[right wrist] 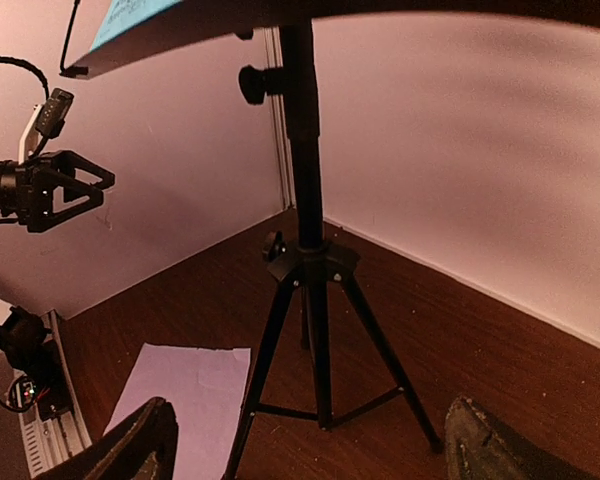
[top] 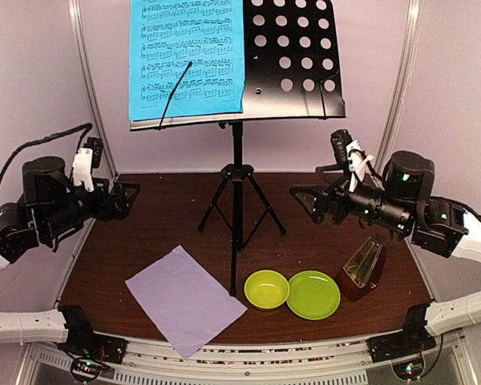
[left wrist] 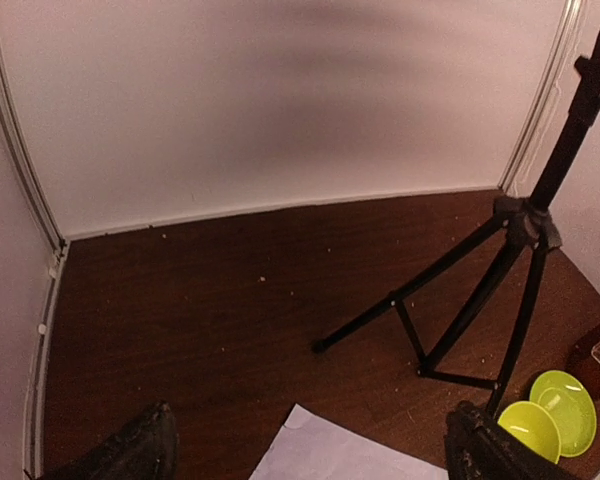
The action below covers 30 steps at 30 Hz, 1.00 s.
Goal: Set up the instrument practice props
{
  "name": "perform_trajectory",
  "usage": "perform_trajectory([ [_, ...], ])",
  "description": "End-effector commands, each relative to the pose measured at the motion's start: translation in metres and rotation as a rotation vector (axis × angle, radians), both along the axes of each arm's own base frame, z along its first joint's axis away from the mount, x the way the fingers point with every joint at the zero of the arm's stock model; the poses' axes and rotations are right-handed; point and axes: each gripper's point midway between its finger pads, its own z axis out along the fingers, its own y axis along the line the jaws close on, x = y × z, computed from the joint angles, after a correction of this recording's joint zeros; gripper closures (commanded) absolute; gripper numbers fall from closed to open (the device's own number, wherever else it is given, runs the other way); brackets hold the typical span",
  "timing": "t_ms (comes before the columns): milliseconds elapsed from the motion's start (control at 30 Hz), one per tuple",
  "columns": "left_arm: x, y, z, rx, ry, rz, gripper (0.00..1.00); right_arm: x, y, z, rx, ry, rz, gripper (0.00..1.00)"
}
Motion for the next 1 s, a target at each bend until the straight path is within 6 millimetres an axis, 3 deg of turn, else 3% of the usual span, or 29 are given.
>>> perform_trajectory([
  [0, 0.006, -0.017, -0.051, -0.044, 0.144, -0.057, 0.05, -0.011, 0.014, -0.026, 0.06, 0.099, 0.06, 0.07],
  [133, 0.018, -0.032, -0.105, -0.033, 0.293, -0.153, 0.04, -0.024, 0.034, -0.057, -0.003, 0.14, 0.104, 0.08],
  [433, 0.048, -0.054, -0.174, -0.042, 0.485, -0.27, 0.02, -0.048, 0.084, -0.104, -0.165, 0.204, 0.223, 0.08],
  [567, 0.063, -0.062, -0.181, -0.041, 0.47, -0.316, 0.02, -0.05, 0.094, -0.109, -0.174, 0.218, 0.243, 0.08],
  [700, 0.082, -0.067, -0.193, -0.032, 0.519, -0.336, 0.09, -0.055, 0.097, -0.105, -0.151, 0.216, 0.27, 0.07],
  [967, 0.099, -0.076, -0.245, 0.044, 0.654, -0.391, 0.21, -0.057, 0.091, -0.106, -0.128, 0.224, 0.26, 0.05],
])
